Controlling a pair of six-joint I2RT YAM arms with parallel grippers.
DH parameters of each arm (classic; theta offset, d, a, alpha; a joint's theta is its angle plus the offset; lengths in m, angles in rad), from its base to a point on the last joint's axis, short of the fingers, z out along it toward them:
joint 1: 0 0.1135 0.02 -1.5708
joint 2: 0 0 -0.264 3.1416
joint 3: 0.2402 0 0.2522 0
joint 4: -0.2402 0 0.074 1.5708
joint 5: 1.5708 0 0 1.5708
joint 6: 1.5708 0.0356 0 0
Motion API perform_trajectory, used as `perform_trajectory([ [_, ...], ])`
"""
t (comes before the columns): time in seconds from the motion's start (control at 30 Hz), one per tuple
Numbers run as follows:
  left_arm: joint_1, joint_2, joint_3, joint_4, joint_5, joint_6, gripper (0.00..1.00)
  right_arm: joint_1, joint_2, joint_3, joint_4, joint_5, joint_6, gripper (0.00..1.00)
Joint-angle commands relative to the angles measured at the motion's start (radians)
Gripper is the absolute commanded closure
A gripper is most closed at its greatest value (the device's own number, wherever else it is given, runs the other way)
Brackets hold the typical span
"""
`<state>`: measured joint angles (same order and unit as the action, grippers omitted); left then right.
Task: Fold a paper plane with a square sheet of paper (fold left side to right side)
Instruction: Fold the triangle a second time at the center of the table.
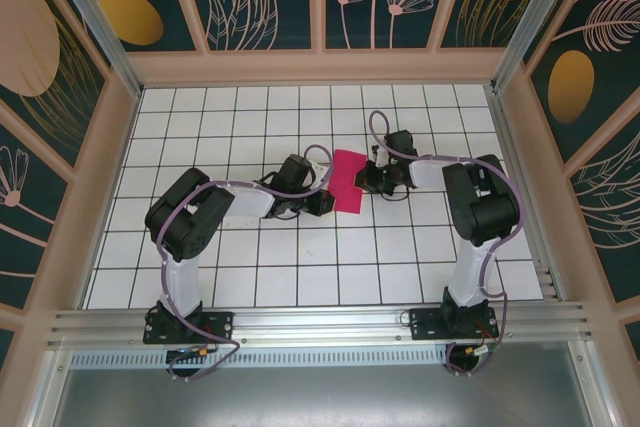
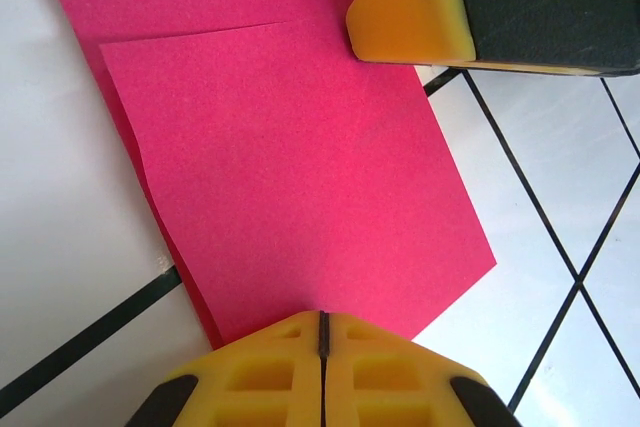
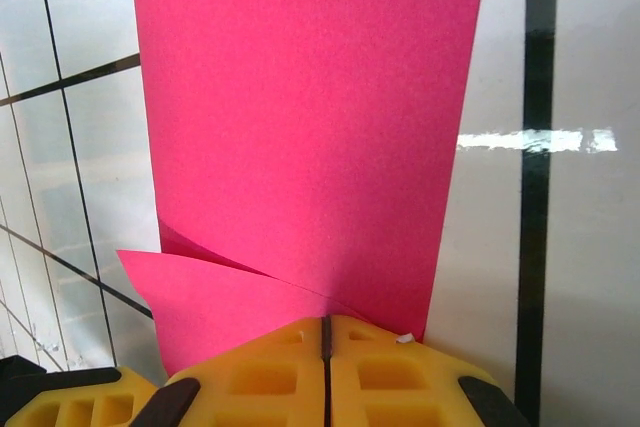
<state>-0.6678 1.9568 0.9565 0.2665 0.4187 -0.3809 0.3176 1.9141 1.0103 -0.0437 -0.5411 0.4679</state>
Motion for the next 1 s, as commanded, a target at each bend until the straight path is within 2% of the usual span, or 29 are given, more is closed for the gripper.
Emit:
perform_trajectory([
  [0.0,-0.003,0.011,-0.055,-0.133,-0.006,0.013,0.92,-0.058,0.047,0.009,-0.034,0.142,-0.035,0.91],
  [0.2,-0.002,-0.006,-0.071,-0.124,0.0,0.013,0.91,-0.066,0.049,0.007,-0.033,0.119,-0.036,0.9],
  [0.33,-0.002,-0.012,-0.077,-0.121,0.004,0.011,0.91,-0.1,0.044,-0.018,0.027,0.015,-0.012,0.86],
  [0.57,-0.002,-0.047,-0.094,-0.099,0.024,0.001,0.87,-0.12,0.03,-0.032,0.083,-0.097,-0.003,0.79],
  [0.67,-0.003,-0.085,-0.093,-0.088,0.046,-0.01,0.76,-0.125,-0.017,-0.04,0.083,-0.086,-0.006,0.78],
  [0.83,-0.002,-0.187,-0.07,-0.087,0.069,-0.02,0.61,-0.144,-0.149,-0.097,0.085,-0.031,-0.02,0.59],
  [0.97,0.034,-0.258,-0.078,-0.089,0.022,-0.029,0.49,-0.146,-0.28,-0.205,0.127,-0.007,-0.016,0.43],
])
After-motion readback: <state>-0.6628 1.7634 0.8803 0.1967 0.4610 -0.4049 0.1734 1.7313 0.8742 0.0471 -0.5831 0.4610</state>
